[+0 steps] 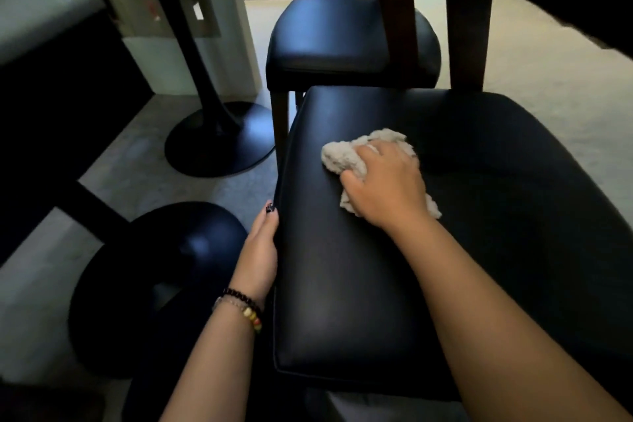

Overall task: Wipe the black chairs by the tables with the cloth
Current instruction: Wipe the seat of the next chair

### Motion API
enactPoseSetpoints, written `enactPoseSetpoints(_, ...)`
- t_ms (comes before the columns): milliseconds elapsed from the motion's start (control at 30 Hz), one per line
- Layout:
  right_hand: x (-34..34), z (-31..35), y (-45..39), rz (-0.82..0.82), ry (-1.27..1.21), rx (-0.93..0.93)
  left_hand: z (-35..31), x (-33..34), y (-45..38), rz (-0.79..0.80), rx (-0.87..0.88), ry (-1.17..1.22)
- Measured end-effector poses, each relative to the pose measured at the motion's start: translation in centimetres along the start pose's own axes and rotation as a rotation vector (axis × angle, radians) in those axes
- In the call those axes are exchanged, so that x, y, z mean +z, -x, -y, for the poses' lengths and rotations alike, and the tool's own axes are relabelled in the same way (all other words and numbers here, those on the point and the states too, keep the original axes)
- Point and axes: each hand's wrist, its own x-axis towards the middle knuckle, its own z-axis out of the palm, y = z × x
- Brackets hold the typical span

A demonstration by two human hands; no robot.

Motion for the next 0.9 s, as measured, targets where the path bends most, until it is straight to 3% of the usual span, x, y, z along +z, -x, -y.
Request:
enactPoseSetpoints(133, -0.2, 3.5, 6.0, 0.027, -0.141, -0.264, 0.5, -0.2, 0.1, 0.031, -0.222, 0.212)
enactPoseSetpoints(267, -0.1, 3.3, 9.3, -0.033, -0.15, -0.373, 0.8, -0.3, 0.2, 0.025, -0.165, 0.205)
enactPoseSetpoints(333, -0.2, 2.2, 5.5, -0.033, -0.126, -0.272, 1.0, -0.2, 0.4, 0.019, -0.141, 0.228)
enactPoseSetpoints(433, -0.3, 1.2, -0.8, 0.004, -0.038, 0.024, 1.0, -0.3, 0.7, 0.043, -0.115, 0.253)
enactPoseSetpoints(500, 0.2, 1.7, -1.6, -0.004, 0.005, 0.08, 0.8, -0.2, 0.7, 0.046, -0.091, 0.2)
enactPoseSetpoints(667, -0.6, 2.0, 6.0, -0.006, -0.06, -0.164, -0.6, 0.4, -0.2, -0.176, 0.075, -0.261)
enactPoseSetpoints(767, -2.7, -2.6, 5.8, -0.079, 0.023, 0.033, -2.8, 1.9, -0.4, -0.201, 0.223, -0.549)
enactPoseSetpoints(900, -4.7, -9.3, 2.8, -0.143, 0.128, 0.569, -5.1, 5.9, -1.0, -0.043, 0.407, -0.788)
